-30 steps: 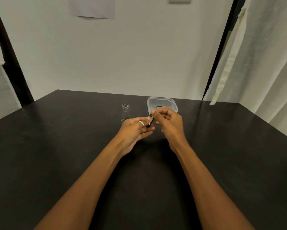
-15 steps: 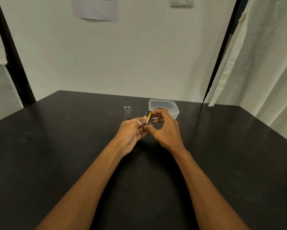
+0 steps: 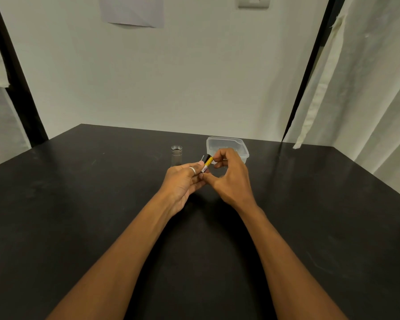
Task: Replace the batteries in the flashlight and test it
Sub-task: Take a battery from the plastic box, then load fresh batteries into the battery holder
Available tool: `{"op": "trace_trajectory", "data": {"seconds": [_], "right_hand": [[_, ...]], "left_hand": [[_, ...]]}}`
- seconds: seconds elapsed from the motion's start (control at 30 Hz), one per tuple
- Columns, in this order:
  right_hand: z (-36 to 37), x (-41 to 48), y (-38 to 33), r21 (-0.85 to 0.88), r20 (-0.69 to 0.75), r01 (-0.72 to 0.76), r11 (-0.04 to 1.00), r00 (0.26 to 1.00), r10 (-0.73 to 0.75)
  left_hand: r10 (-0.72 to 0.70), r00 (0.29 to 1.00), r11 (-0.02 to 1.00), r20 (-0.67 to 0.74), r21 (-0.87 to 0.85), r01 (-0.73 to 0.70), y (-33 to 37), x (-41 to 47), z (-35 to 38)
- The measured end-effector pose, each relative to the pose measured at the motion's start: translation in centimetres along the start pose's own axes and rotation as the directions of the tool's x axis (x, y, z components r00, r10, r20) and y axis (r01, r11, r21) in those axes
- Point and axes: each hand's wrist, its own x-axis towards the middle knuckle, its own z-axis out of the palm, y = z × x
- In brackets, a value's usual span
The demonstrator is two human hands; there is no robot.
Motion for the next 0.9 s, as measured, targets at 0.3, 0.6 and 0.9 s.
{"op": "trace_trajectory", "data": {"seconds": [0.3,0.6,0.9], "right_hand": [[-0.7,0.2,-1.1,0.372,-0.030,-0.249,0.894,0.960,0.280],[-4.2,1.3,-0.6,0.618,-0.191,-0.296,0.729,0.843,0.504],[-6.0,0.6,2.3,-0.149,-0.326,-0.567,0.810,0.802,0.501]], "left_hand": [[0.016,0.999,1.000,0.046,0.018,-0.017,0.0,-0.3,0.3],[-0.008,1.000,1.000,0.010,-0.004,0.008,0.0,-0.1,0.4],[-0.015,1.000,1.000,0.013,0.003,0.015,0.1,-0.5,0.5]]}}
